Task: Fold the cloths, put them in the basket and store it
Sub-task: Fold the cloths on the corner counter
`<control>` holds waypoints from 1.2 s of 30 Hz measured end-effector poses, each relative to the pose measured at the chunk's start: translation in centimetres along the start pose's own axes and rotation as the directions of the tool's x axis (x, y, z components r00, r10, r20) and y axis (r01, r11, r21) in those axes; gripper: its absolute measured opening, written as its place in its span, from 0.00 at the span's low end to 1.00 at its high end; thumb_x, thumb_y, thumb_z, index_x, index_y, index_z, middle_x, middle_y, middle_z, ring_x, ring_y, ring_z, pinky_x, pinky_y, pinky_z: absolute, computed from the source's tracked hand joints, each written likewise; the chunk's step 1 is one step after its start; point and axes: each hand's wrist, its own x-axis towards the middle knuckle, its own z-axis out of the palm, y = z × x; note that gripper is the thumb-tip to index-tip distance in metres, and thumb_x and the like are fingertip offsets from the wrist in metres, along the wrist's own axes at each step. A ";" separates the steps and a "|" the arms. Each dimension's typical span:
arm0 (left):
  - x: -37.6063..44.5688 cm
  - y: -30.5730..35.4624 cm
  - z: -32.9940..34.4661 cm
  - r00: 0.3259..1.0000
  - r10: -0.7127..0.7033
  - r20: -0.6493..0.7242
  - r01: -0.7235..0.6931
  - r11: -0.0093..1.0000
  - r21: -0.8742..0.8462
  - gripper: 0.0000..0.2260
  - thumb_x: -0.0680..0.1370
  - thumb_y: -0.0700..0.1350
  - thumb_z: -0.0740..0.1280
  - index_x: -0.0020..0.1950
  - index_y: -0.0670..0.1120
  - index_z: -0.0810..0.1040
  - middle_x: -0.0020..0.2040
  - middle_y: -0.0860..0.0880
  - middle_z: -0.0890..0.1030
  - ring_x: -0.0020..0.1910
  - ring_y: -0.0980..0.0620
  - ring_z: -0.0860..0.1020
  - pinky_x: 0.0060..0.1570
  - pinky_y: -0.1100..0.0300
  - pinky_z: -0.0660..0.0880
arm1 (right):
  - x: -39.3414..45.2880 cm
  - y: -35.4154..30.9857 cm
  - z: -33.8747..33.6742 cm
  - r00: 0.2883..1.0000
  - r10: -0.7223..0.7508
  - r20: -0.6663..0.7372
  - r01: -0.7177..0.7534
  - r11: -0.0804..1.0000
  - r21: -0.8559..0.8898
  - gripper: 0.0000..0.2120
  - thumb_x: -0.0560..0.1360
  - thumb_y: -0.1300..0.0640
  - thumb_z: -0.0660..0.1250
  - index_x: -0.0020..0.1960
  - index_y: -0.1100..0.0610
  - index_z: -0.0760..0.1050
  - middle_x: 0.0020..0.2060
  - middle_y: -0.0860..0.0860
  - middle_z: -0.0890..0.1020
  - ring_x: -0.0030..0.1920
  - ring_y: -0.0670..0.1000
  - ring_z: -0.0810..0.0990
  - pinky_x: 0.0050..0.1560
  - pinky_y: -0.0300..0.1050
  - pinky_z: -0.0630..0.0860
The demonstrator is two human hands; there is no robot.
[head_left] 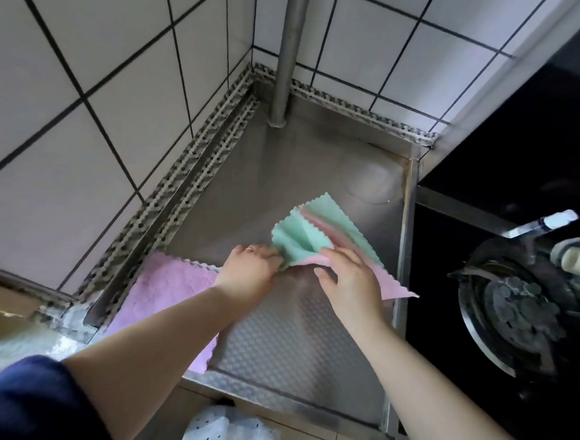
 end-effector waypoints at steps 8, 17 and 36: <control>1.1 0.0 -0.8 0.988 -0.027 -0.152 0.013 0.996 -0.091 0.11 0.72 0.48 0.58 0.45 0.48 0.79 0.44 0.49 0.80 0.47 0.44 0.78 0.46 0.55 0.70 | -0.2 2.0 -2.1 0.993 -0.074 0.091 0.097 0.952 -0.289 0.07 0.62 0.61 0.75 0.38 0.54 0.80 0.38 0.52 0.78 0.36 0.56 0.79 0.35 0.44 0.72; 1.3 -0.6 -9.1 0.889 0.051 -0.455 -0.144 0.974 -0.173 0.13 0.71 0.47 0.56 0.46 0.45 0.78 0.41 0.47 0.82 0.41 0.43 0.81 0.41 0.52 0.76 | 1.7 1.6 -6.1 0.919 -0.320 0.230 0.389 0.825 -0.410 0.10 0.66 0.50 0.71 0.36 0.54 0.72 0.35 0.47 0.80 0.44 0.51 0.80 0.71 0.61 0.56; 4.3 -0.4 -22.2 0.838 -0.384 -0.388 -0.002 0.709 -0.706 0.04 0.79 0.44 0.61 0.50 0.52 0.74 0.42 0.51 0.80 0.40 0.47 0.82 0.47 0.43 0.80 | 6.7 0.7 -19.5 0.988 0.023 -0.155 -0.041 0.993 -0.115 0.15 0.73 0.63 0.64 0.58 0.52 0.73 0.48 0.53 0.81 0.43 0.56 0.79 0.43 0.46 0.75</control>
